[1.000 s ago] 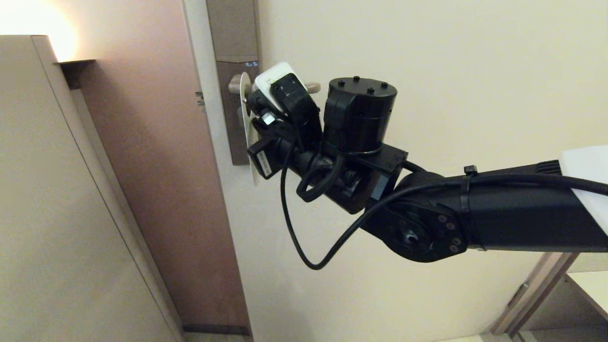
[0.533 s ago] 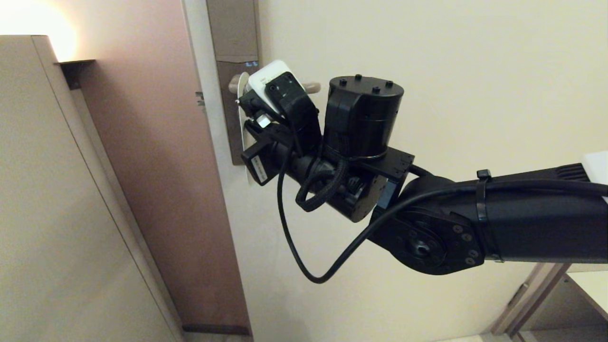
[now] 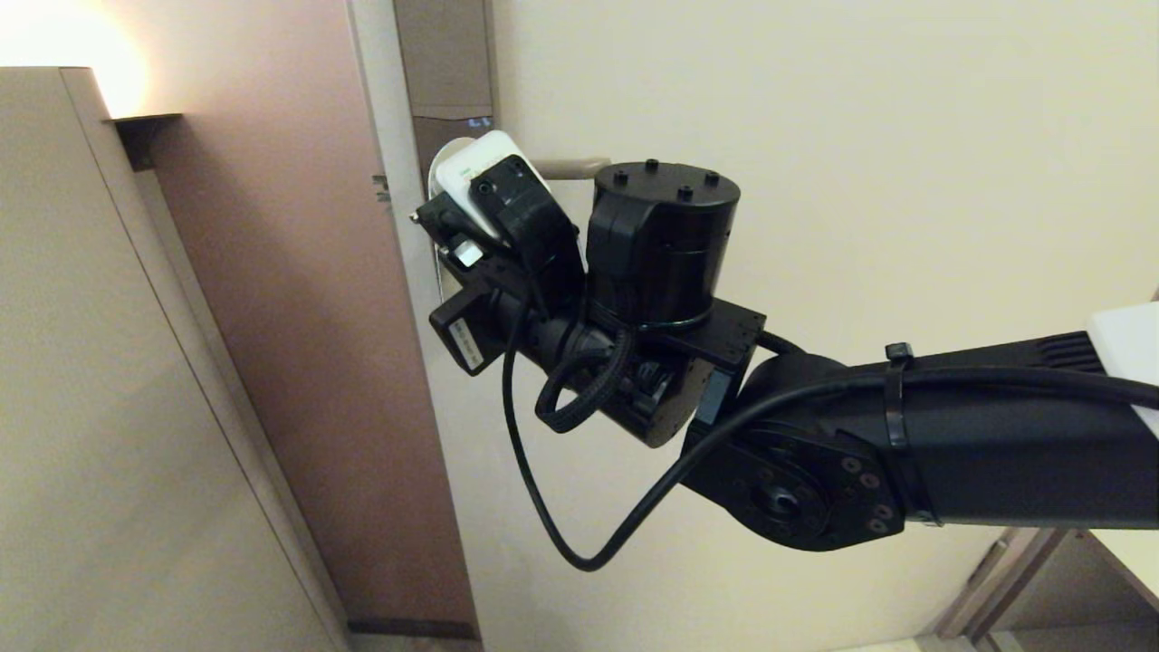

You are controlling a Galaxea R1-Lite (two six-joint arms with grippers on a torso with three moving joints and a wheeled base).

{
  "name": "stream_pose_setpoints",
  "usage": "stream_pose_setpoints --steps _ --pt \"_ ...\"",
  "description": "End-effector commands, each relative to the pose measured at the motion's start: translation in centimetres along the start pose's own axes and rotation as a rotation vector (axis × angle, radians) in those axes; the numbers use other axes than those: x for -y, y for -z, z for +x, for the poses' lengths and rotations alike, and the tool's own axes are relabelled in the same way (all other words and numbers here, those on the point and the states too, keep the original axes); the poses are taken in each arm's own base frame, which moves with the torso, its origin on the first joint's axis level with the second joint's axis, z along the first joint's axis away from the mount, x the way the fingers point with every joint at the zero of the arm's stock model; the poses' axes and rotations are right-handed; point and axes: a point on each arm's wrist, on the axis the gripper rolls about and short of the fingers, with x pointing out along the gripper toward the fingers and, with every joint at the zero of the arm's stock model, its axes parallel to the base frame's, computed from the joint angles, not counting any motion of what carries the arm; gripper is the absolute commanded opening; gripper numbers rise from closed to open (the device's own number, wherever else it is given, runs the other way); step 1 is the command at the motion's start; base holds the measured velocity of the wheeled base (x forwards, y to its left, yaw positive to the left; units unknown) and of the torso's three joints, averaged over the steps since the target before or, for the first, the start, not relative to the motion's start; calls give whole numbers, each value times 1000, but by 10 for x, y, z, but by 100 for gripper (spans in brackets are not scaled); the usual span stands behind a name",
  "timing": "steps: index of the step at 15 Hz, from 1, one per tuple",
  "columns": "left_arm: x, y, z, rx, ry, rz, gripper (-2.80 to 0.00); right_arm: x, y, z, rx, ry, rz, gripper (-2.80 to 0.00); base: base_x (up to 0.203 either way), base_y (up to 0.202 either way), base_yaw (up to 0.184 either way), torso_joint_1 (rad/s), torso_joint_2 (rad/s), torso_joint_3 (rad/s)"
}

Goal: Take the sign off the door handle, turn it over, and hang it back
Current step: Hang the sign back with the other side facing out

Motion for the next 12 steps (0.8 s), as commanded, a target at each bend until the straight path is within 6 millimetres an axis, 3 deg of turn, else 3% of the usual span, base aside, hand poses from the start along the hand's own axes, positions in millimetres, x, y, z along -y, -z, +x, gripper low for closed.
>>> stream_pose_setpoints --steps 1,12 --pt "0 0 0 -1 0 0 -280 -2 4 3 -3 1 -3 -280 0 0 0 0 0 0" --pt "0 0 0 -1 0 0 -280 14 21 29 1 58 -4 -280 0 0 0 0 0 0"
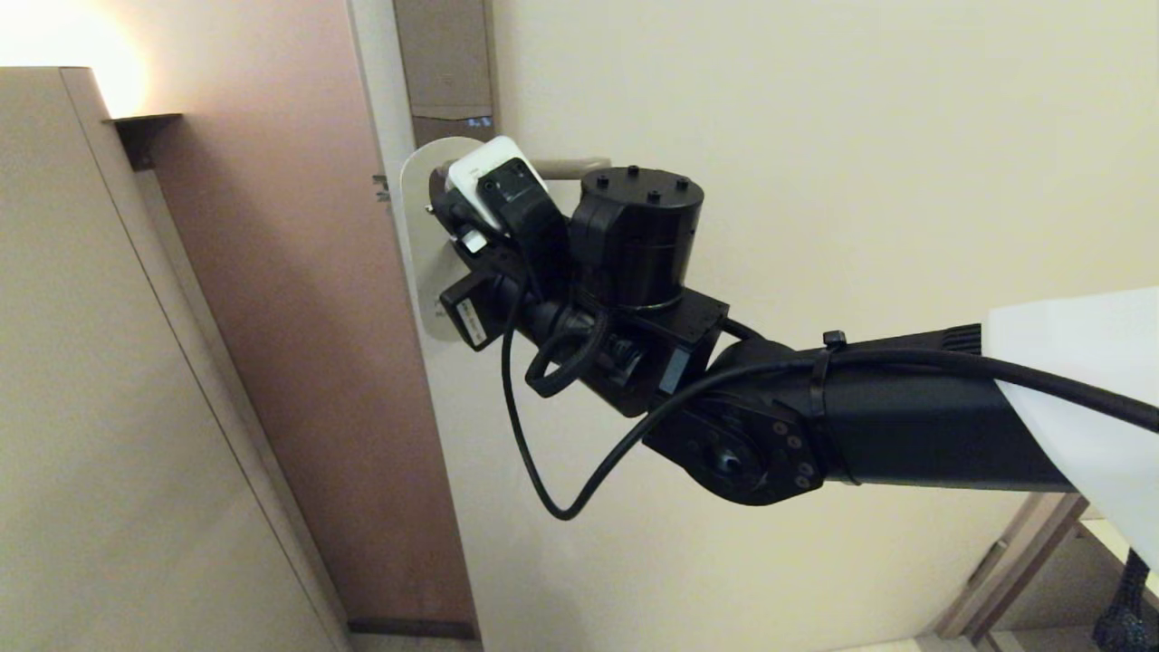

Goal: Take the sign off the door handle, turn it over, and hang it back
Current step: Hang the sign back with the other side facing out

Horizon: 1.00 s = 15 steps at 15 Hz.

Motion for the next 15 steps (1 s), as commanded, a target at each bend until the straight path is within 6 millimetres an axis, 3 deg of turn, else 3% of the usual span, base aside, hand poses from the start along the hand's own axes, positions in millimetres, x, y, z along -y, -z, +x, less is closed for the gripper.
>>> stream_pose_setpoints --steps 1,9,15 --pt "0 0 0 -1 0 0 -280 2 8 6 -8 11 -4 -280 0 0 0 0 0 0" --pt "0 0 0 -1 0 0 -280 16 18 11 -24 42 -7 -280 0 0 0 0 0 0" --pt "0 0 0 -1 0 0 -280 17 9 8 0 37 0 -280 0 0 0 0 0 0"
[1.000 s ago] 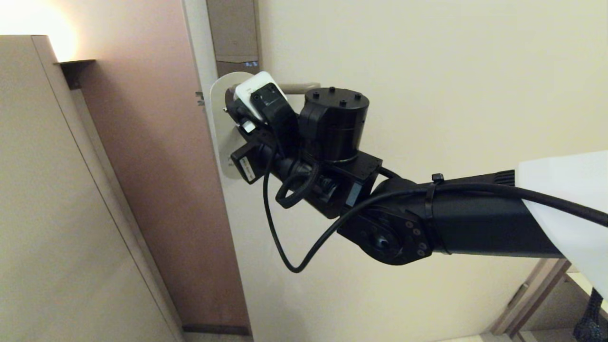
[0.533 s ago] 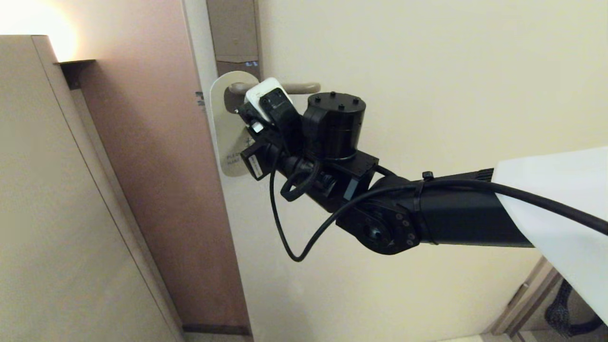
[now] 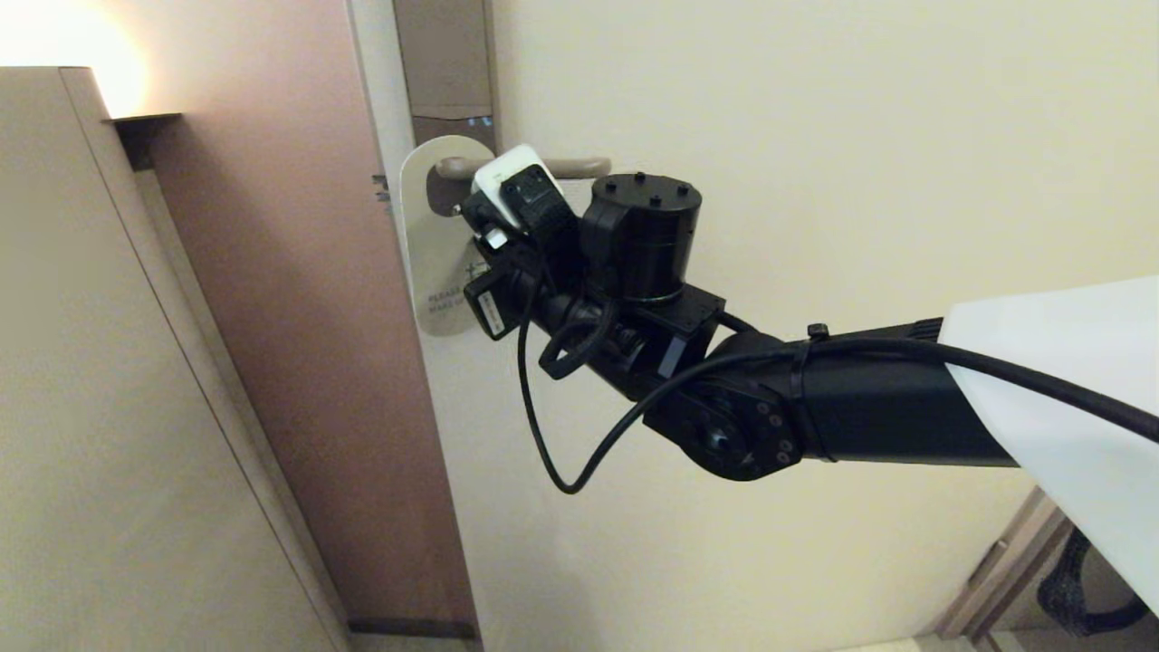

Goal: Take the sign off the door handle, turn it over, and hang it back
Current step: Hang the sign back with the other side facing out

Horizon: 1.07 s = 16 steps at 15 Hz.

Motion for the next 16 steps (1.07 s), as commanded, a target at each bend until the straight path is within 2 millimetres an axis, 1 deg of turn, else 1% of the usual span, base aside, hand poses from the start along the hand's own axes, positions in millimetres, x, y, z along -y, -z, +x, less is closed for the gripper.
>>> stream_pose_setpoints --steps 1,4,9,16 --pt "0 0 0 -1 0 0 -280 -1 -6 -2 16 -2 1 -280 0 0 0 0 0 0" --pt "0 0 0 -1 0 0 -280 -5 -16 -8 35 -16 7 -280 0 0 0 0 0 0" --pt "0 0 0 -1 0 0 -280 -10 -25 -11 58 -39 44 -280 0 0 0 0 0 0" --pt "0 0 0 -1 0 0 -280 -22 -25 -9 90 -64 53 -280 0 0 0 0 0 0"
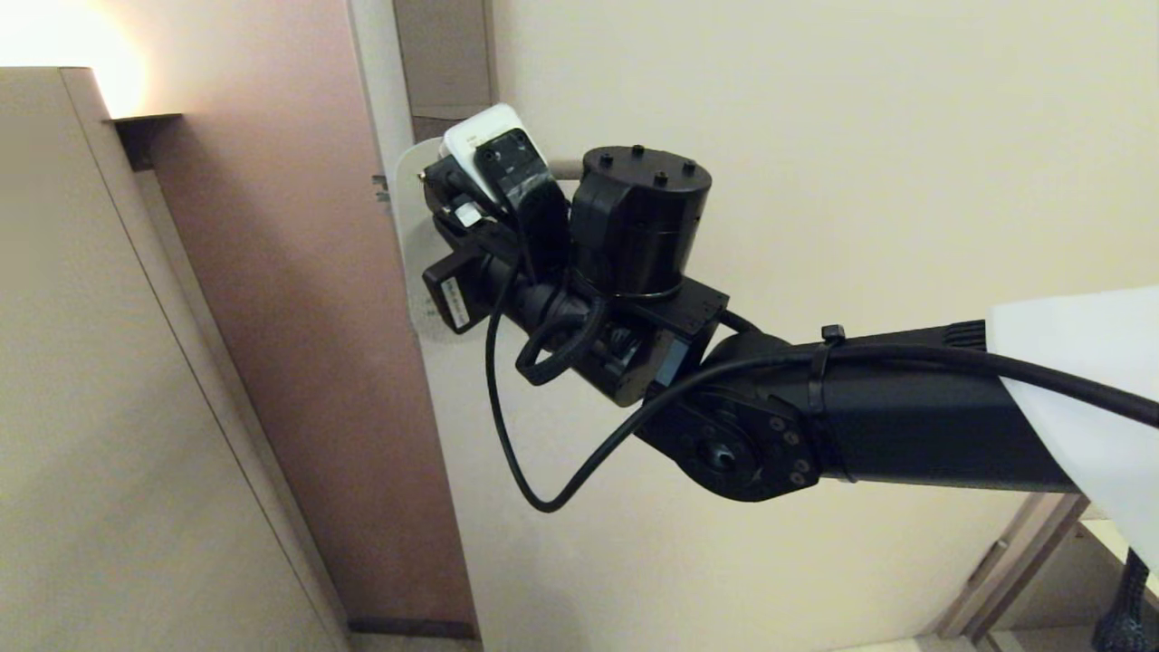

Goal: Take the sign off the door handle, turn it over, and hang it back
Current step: Hang the sign back with the other side facing out

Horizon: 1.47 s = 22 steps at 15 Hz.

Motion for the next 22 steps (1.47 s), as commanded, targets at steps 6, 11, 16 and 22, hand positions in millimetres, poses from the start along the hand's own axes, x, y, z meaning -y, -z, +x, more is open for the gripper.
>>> stream_pose_setpoints --steps 6,11,16,22 --pt "0 0 0 -1 0 0 -280 -12 7 3 0 -33 21 -280 0 0 0 0 0 0" --pt "0 0 0 -1 0 0 -280 -7 20 18 7 -2 15 -280 0 0 0 0 0 0" --pt "0 0 0 -1 0 0 -280 6 32 27 2 33 9 -280 0 0 0 0 0 0" --pt "0 0 0 -1 0 0 -280 7 38 28 -12 36 7 -280 0 0 0 0 0 0"
